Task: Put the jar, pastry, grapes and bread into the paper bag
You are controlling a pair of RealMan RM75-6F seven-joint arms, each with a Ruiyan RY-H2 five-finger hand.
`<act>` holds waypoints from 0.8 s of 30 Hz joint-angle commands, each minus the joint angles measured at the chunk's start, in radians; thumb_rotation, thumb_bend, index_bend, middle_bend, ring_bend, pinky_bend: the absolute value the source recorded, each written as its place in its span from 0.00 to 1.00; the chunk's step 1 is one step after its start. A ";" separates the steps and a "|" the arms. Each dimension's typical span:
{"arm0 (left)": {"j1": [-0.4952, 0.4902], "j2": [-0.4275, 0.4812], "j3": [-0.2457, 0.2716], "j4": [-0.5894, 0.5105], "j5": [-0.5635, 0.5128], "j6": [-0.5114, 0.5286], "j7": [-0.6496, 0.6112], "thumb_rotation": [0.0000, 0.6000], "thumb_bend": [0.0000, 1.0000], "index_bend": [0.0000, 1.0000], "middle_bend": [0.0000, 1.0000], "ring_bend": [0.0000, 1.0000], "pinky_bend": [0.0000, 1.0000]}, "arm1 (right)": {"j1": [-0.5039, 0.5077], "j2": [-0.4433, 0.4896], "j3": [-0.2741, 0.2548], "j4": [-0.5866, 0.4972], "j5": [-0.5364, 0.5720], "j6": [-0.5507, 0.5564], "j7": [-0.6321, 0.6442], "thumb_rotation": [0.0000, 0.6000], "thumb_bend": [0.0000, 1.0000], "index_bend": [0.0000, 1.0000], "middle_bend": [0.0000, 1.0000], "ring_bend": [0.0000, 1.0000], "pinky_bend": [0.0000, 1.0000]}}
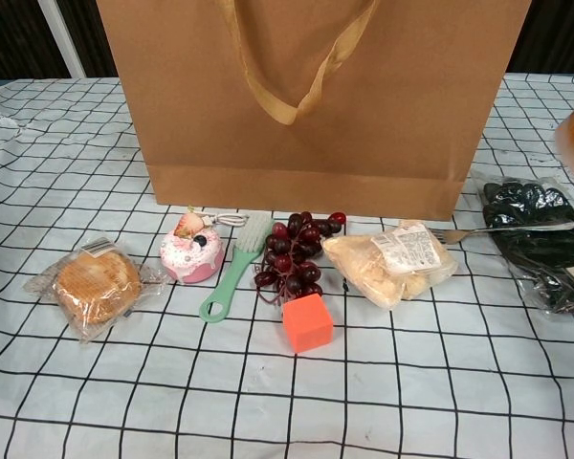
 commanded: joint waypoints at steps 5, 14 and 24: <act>0.003 0.001 -0.002 -0.005 -0.001 0.007 -0.005 1.00 0.11 0.14 0.07 0.03 0.12 | 0.021 0.169 0.260 -0.002 0.079 0.111 0.273 1.00 0.20 0.41 0.37 0.46 0.29; 0.001 0.001 0.000 -0.004 -0.002 -0.002 0.000 1.00 0.11 0.14 0.07 0.03 0.12 | 0.216 0.165 0.477 0.083 0.225 0.000 0.313 1.00 0.19 0.41 0.37 0.46 0.29; 0.004 0.009 -0.002 -0.001 -0.006 0.000 -0.020 1.00 0.11 0.14 0.07 0.03 0.12 | 0.415 0.077 0.482 0.087 0.331 -0.210 0.207 1.00 0.20 0.41 0.37 0.46 0.29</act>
